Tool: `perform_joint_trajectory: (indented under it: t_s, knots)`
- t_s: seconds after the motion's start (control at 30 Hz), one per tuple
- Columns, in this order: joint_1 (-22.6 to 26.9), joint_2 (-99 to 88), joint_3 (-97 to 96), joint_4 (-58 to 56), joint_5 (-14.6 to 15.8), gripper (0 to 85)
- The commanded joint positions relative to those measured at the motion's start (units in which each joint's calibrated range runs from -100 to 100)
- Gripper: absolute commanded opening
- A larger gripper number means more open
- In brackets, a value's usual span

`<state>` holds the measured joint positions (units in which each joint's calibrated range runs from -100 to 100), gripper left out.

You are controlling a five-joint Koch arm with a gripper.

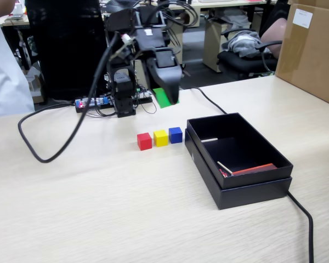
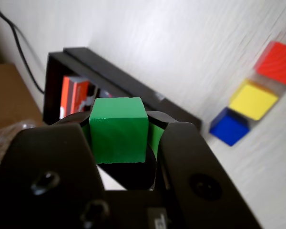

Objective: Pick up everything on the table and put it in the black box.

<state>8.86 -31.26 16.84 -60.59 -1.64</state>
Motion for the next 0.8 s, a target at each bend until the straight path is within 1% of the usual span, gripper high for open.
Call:
perform_joint_trajectory:
  t_s: [0.0,0.1,0.13,0.27,0.4,0.43,0.47,0.53,0.7,0.77]
  knots:
    - [2.93,8.83,11.08,0.42,1.12,4.7]
    - [4.79,17.78,17.79,0.42,2.05,4.7]
    - [6.59,27.99,24.95,0.42,2.88,4.8]
    - [7.47,41.76,30.30,0.42,3.91,5.1]
    - [7.72,49.45,31.39,0.42,4.59,5.2]
    - [8.11,54.50,31.48,-0.19,5.23,13.6]
    - [8.35,54.96,31.48,-1.05,5.42,19.4]
    - [8.35,55.07,31.21,-1.74,5.47,26.9]
    - [7.91,51.29,30.39,-5.11,5.52,38.4]
    - [7.52,45.20,30.03,-5.72,5.47,39.4]
